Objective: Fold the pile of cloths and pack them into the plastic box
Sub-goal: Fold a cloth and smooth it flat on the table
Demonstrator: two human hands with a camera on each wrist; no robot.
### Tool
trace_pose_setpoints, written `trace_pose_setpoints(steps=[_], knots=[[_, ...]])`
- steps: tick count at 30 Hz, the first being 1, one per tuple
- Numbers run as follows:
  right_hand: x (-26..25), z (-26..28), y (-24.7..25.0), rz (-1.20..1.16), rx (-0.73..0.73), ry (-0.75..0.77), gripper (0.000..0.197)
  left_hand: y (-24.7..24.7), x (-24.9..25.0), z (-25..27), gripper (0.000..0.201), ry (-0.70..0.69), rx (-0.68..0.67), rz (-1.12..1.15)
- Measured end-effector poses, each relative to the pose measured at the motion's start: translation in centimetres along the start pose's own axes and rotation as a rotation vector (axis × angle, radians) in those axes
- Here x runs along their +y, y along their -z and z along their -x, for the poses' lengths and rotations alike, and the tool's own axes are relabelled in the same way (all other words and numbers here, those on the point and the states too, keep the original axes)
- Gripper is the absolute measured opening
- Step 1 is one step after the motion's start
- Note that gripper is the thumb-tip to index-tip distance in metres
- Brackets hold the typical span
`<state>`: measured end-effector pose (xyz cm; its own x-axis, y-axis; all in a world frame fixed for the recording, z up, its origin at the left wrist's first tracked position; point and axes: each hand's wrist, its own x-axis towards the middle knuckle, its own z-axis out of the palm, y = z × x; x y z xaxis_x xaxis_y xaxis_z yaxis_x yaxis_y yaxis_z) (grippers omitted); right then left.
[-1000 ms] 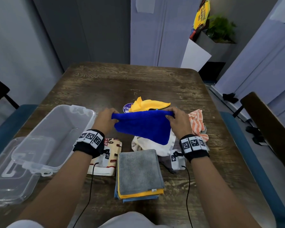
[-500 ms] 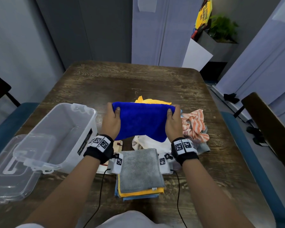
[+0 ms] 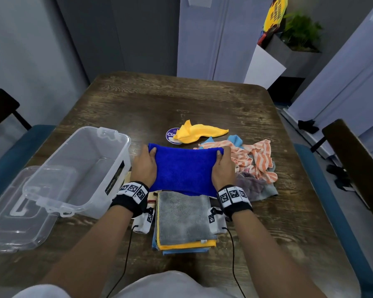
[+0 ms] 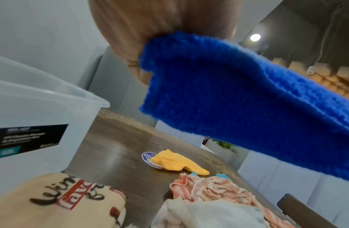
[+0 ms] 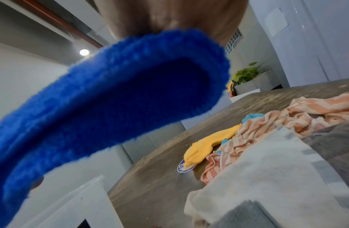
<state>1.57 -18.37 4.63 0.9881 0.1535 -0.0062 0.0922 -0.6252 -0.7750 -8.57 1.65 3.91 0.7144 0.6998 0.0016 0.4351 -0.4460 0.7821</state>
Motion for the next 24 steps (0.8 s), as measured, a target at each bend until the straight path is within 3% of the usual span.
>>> trace_pose_setpoints(steps=[6, 15, 24], knots=[[1.0, 1.9, -3.4, 0.071, -0.14, -0.034, 0.028, 0.0, -5.0, 1.7, 0.027, 0.1, -0.029, -0.079], [1.2, 7.2, -9.8, 0.175, -0.388, 0.08, 0.019, 1.6, -15.1, 5.8, 0.033, 0.392, -0.078, -0.13], [0.4, 13.1, -17.6, 0.379, -0.71, 0.176, 0.032, 6.3, -23.7, 9.9, 0.047, 0.637, -0.001, -0.165]])
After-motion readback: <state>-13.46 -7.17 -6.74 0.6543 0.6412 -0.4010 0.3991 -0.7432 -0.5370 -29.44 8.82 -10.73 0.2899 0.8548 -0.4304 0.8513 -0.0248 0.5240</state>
